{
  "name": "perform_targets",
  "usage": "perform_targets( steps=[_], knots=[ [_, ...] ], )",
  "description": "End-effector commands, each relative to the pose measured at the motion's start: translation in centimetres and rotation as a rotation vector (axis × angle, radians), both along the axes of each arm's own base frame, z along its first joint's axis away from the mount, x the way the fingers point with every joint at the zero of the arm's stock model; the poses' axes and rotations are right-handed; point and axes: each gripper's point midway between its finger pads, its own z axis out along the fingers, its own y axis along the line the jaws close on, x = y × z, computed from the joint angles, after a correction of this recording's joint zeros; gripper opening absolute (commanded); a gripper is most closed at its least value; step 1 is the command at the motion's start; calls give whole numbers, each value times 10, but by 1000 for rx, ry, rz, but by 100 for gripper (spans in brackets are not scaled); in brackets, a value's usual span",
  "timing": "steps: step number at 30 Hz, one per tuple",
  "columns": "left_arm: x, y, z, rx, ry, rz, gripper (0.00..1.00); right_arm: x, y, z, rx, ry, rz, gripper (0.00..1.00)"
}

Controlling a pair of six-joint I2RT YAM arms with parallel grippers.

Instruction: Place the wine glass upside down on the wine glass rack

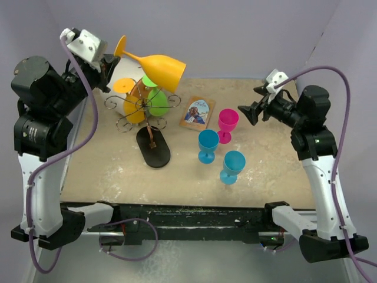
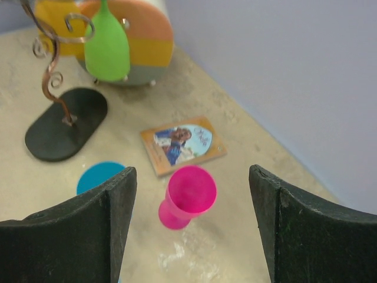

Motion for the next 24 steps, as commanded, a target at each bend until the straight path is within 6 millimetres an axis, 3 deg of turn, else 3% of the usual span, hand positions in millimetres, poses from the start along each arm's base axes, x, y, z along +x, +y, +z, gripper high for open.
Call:
perform_targets(
  steps=[1, 6, 12, 16, 24],
  knots=[
    [-36, 6, 9, 207, -147, -44, 0, 7, -9, -25, -82, -34, -28, 80],
    [-68, 3, -18, 377, -123, -155, 0, 6, -3, -58, -88, 29, 15, 81],
    [-102, 8, -39, 506, -98, -218, 0, 6, -7, -74, -102, 37, -6, 82],
    [-110, 23, -54, 617, -78, -185, 0, 5, -9, -78, -103, 32, -12, 82],
    [-107, 61, -92, 866, 13, -84, 0, 7, -12, -82, -104, 38, -24, 83]
  ],
)
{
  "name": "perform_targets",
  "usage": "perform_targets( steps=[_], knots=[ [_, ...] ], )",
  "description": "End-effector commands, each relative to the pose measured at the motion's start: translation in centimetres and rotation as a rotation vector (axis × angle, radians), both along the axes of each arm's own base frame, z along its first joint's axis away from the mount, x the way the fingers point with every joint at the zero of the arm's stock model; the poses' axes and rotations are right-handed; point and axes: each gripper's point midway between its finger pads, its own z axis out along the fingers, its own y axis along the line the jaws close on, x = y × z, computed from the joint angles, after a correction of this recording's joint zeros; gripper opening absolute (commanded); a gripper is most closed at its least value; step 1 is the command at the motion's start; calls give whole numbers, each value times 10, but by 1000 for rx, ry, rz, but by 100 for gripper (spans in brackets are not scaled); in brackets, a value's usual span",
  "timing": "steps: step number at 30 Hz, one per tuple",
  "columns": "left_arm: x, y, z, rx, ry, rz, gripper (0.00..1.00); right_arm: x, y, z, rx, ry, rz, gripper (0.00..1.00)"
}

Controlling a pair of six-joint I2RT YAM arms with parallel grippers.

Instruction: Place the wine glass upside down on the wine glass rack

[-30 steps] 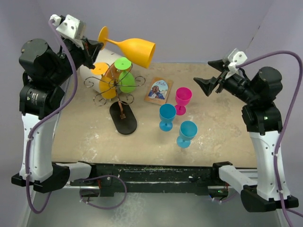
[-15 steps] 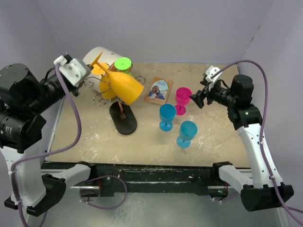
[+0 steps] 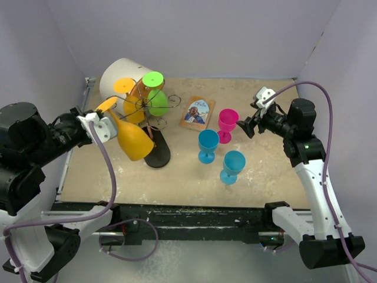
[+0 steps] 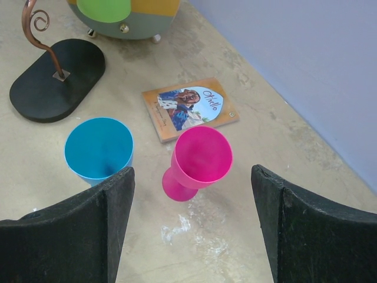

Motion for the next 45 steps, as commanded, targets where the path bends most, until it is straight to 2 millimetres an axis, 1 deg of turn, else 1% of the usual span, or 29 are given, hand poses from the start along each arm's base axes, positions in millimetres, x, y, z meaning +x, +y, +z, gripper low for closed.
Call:
perform_targets(
  steps=[1, 3, 5, 11, 14, 18, 21, 24, 29, 32, 36, 39, 45],
  knots=[
    [5, 29, -25, 214, 10, 77, 0, 4, -5, 10, -5, -62, -17, 83],
    [6, 38, -35, 282, 27, 102, 0, 4, -5, 9, -6, -62, -18, 83],
    [6, 46, -41, 322, 39, 129, 0, 5, -5, 9, -6, -63, -20, 83],
    [10, 59, -55, 387, 81, 179, 0, 6, -6, 6, -12, -60, -24, 83],
    [21, 68, -61, 430, 93, 229, 0, 6, -7, 6, -15, -62, -28, 83],
    [40, 78, -71, 490, 105, 290, 0, 8, -10, 3, -27, -62, -41, 83],
    [51, 75, -71, 492, 85, 288, 0, 10, -12, 3, -34, -65, -53, 84],
    [61, 68, -69, 477, 60, 267, 0, 10, -13, 3, -36, -70, -57, 84],
    [72, 45, -68, 435, 22, 158, 0, 14, -15, 5, -42, -83, -68, 84],
    [80, 35, -68, 428, 6, 116, 0, 14, -15, 5, -41, -82, -68, 84],
    [92, 30, -65, 437, -26, 104, 0, 13, -15, 5, -43, -86, -67, 84],
    [100, 27, -66, 447, -39, 93, 0, 13, -15, 4, -43, -85, -67, 84],
    [112, 24, -75, 507, -47, 64, 0, 14, -14, 3, -43, -83, -64, 84]
  ],
)
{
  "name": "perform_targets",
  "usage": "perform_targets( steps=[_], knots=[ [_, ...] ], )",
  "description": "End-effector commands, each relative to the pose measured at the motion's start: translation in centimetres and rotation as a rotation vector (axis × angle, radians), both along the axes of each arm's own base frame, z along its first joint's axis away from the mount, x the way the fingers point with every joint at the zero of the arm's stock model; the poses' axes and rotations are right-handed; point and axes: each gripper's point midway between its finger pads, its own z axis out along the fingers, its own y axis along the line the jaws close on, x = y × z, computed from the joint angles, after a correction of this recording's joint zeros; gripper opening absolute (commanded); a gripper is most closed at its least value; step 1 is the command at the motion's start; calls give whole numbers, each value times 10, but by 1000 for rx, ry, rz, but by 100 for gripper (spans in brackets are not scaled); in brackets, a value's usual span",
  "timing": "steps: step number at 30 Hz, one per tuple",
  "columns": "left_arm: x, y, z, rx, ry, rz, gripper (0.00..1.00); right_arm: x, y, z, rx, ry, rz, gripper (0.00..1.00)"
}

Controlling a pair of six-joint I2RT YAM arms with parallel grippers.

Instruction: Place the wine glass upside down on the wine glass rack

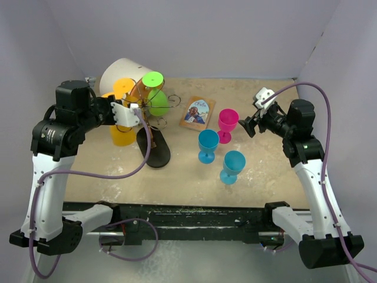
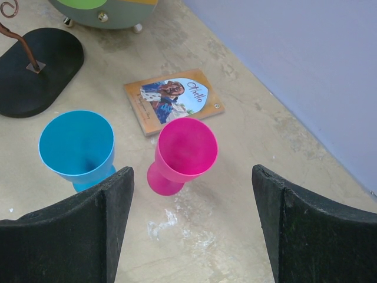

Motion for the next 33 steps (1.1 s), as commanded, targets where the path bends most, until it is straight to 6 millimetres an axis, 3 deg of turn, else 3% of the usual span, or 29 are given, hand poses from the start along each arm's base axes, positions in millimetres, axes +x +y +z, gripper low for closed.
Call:
perform_targets(
  steps=[1, 10, 19, 33],
  knots=[
    [14, -10, 13, 26, -83, -65, 0, 4, -2, 10, -9, -65, -8, 84],
    [25, -24, 1, -11, -67, -98, 2, 3, -2, 10, -8, -65, -7, 84],
    [41, 0, -3, 39, -111, 53, 2, 4, -2, 9, -7, -62, -3, 84],
    [45, 15, -6, 69, -127, 142, 4, 3, -2, 8, -5, -62, 0, 84]
  ],
)
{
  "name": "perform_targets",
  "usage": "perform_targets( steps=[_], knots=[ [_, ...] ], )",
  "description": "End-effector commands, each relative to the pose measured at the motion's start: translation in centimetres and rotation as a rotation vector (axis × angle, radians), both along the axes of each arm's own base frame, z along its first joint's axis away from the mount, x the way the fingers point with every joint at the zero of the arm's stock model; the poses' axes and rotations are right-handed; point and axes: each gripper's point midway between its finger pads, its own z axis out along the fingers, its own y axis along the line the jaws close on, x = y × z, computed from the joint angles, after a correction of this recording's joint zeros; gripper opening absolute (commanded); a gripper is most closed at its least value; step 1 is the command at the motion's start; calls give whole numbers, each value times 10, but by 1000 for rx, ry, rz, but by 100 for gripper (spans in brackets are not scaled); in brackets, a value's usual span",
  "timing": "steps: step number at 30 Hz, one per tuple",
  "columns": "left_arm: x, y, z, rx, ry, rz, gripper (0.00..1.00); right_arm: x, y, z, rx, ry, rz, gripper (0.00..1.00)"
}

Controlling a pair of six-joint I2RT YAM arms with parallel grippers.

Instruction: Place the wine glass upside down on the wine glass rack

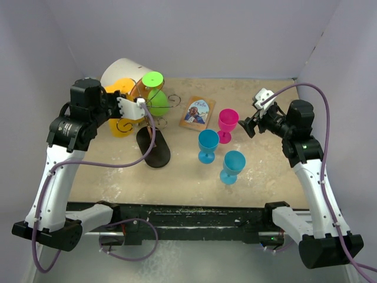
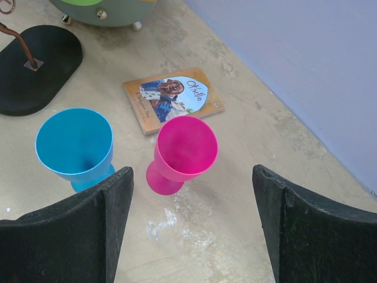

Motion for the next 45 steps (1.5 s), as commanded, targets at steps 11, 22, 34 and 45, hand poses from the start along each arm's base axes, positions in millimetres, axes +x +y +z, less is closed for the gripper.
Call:
perform_targets(
  steps=[11, 22, 34, 45],
  knots=[
    [4, 14, 7, -1, -64, 94, 5, 2, -2, 12, 1, -58, 0, 84],
    [-1, 18, 1, 9, -37, 107, 6, 4, -4, 12, 4, -62, -17, 96],
    [-16, 12, -3, -24, 20, 74, 7, 8, -13, 16, 15, -81, -70, 100],
    [-23, 7, -9, -39, 55, 45, 9, 8, -13, 14, 16, -78, -65, 100]
  ],
)
